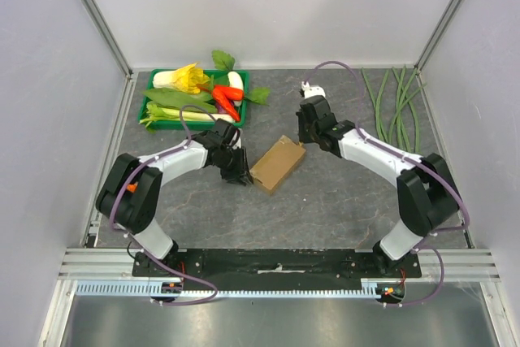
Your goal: Unpack the express box
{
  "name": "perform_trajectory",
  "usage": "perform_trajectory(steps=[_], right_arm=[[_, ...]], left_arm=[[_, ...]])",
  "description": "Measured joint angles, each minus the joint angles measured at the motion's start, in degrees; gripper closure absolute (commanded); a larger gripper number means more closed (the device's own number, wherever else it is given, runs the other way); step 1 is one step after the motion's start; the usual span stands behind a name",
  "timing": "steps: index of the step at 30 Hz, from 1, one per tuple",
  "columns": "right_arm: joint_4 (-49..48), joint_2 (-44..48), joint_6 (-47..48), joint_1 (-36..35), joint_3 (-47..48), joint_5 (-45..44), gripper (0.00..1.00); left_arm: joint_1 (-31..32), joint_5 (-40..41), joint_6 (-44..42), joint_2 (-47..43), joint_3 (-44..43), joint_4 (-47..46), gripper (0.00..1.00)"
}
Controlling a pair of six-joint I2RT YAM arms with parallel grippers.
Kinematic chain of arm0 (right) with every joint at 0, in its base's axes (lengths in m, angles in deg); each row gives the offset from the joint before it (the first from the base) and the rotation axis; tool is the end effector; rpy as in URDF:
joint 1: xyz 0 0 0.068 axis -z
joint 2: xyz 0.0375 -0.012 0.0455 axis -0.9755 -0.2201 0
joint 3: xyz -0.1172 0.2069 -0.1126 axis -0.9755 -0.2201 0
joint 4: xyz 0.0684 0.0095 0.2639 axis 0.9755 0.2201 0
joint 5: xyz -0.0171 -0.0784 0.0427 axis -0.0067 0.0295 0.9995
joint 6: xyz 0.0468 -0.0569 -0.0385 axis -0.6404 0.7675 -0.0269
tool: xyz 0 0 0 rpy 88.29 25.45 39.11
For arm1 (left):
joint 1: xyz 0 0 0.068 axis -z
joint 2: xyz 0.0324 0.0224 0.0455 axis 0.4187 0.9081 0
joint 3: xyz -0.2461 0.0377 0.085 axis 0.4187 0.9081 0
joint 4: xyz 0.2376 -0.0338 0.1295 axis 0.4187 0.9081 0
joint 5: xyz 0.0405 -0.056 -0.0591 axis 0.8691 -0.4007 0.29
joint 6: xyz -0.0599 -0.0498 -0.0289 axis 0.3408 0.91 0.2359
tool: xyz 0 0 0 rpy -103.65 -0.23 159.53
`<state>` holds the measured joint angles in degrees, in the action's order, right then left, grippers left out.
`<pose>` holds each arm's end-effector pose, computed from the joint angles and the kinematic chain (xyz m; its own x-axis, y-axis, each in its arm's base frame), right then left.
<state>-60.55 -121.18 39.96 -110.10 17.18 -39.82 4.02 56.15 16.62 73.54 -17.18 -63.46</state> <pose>0.3483 0.2057 0.2007 -0.6728 0.0635 -0.7371 -0.1134 0.9757 0.1876 0.2748 -0.1786 0.1172 -0.9844 -0.0640 -0.1636 0.0231 0.8761 -0.4815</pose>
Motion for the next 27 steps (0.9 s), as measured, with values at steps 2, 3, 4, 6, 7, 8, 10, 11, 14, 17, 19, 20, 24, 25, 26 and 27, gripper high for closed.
perform_trajectory(steps=[2,3,4,6,7,8,10,11,14,17,19,20,24,25,26,27], right_arm=[[0.6,2.4,0.0,0.5,-2.2,-0.4,1.0],[1.0,3.5,0.1,0.8,-3.2,-0.7,1.0],[1.4,4.8,0.1,0.9,-4.4,-1.1,1.0],[3.0,7.4,0.0,1.1,-6.3,-1.2,1.0],[3.9,8.7,0.0,1.2,-7.0,-1.0,1.0],[4.8,9.7,-0.1,1.1,-7.5,-0.7,1.0],[6.1,11.4,0.0,1.0,-8.3,0.0,1.0],[6.7,11.9,0.2,0.9,-8.6,0.3,1.0],[8.9,13.3,1.1,-0.1,-9.6,1.7,1.0],[11.1,14.4,1.4,-2.3,-9.9,4.2,1.0],[11.7,14.8,1.4,-3.6,-9.9,6.1,1.0],[11.8,15.0,1.4,-3.9,-9.9,6.5,1.0],[13.2,17.6,1.2,-5.1,-9.9,6.7,1.0],[13.4,18.7,1.2,-5.0,-9.9,6.4,1.0],[13.4,20.3,1.4,-5.0,-9.9,6.1,1.0],[13.4,22.1,1.4,-5.0,-9.9,5.8,1.0]], left_arm=[[-0.3,0.3,-0.1,1.9,-2.5,0.9,0.65],[-0.6,0.7,-0.1,3.1,-4.2,1.5,0.65],[-1.0,1.3,-0.1,4.5,-5.9,1.8,0.65],[-2.0,2.6,-0.1,7.2,-9.7,2.1,0.65],[-2.5,3.3,-0.2,8.5,-11.3,2.1,0.65],[-3.1,3.8,-0.2,10.5,-14.1,2.4,0.65],[-4.0,4.6,-0.8,14.6,-19.4,1.9,0.65],[-4.3,4.7,-1.0,16.1,-21.5,1.6,0.65],[-4.7,4.2,-1.4,21.0,-27.3,-1.7,0.64],[-4.8,2.8,-1.4,24.4,-31.0,-5.7,0.63],[-4.8,2.1,-1.4,25.5,-32.1,-7.1,0.61],[-4.8,1.5,-1.4,25.9,-32.4,-7.6,0.6],[-4.9,-0.6,-1.3,26.4,-32.9,-8.4,0.5],[-4.9,-1.3,-1.3,26.4,-32.9,-8.6,0.45],[-5.1,-2.0,-1.3,26.3,-32.9,-8.7,0.43],[-5.3,-2.7,-1.3,26.2,-32.7,-8.9,0.41]])
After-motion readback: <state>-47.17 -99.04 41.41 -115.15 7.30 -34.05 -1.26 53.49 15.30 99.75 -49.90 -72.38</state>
